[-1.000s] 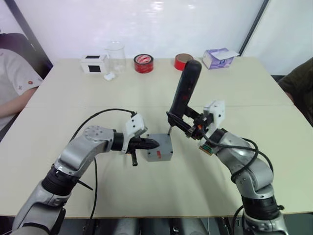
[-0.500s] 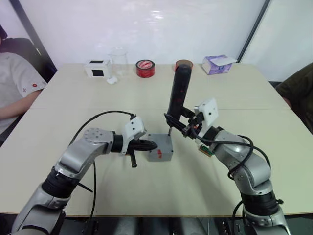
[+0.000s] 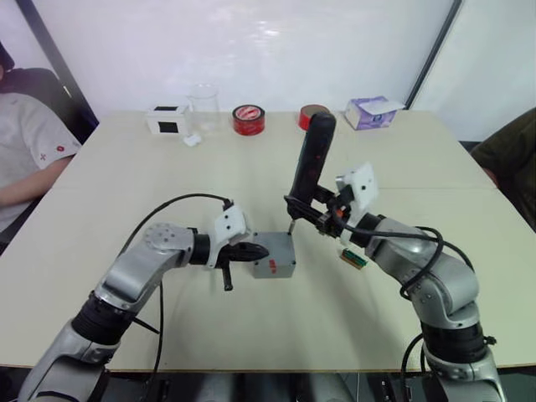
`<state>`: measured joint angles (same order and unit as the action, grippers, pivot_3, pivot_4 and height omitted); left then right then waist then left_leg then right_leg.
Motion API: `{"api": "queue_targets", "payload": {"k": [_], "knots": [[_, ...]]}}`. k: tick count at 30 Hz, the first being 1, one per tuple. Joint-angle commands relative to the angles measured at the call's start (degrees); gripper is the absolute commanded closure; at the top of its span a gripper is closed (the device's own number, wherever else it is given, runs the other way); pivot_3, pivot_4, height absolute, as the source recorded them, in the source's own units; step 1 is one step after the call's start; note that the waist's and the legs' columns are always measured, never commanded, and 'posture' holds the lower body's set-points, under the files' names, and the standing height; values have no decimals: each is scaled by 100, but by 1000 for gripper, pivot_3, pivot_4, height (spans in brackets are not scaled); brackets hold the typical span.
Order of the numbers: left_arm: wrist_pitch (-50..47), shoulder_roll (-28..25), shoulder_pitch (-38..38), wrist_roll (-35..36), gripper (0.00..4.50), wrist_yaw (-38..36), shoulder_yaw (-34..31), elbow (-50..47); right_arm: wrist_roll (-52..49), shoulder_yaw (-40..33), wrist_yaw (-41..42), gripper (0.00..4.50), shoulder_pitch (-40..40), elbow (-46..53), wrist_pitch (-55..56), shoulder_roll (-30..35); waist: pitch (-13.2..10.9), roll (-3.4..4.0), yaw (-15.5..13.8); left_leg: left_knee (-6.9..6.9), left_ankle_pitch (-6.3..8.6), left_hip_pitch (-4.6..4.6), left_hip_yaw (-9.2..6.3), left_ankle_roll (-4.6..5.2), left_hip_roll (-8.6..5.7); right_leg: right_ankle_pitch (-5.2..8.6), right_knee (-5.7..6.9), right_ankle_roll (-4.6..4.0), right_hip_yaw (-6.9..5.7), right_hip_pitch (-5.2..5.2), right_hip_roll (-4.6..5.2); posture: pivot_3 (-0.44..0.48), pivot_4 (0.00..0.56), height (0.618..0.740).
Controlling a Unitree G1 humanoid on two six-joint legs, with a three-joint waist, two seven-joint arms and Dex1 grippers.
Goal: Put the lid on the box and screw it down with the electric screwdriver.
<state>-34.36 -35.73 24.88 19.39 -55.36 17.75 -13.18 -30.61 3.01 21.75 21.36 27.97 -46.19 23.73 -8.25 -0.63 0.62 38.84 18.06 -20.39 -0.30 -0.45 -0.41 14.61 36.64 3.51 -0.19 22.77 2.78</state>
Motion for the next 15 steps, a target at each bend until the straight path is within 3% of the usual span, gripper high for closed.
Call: {"api": "queue_targets", "payload": {"k": [1,15], "knots": [[-89,-63,-181,-251,4500,3,207,237,279,369,-144,2743,-266,-384,-628,168,19,-6,0,-5,0,0,-1,0,2,0,-10,0,-2,-2,0,0,150,740],[-80,0,-215,-285,4500,88,257,246,229,409,-359,2743,-63,-575,-1076,105,66,-3,-20,-68,0,4,-1,0,1,1,-66,-4,-7,-7,20,0,150,740]]}}
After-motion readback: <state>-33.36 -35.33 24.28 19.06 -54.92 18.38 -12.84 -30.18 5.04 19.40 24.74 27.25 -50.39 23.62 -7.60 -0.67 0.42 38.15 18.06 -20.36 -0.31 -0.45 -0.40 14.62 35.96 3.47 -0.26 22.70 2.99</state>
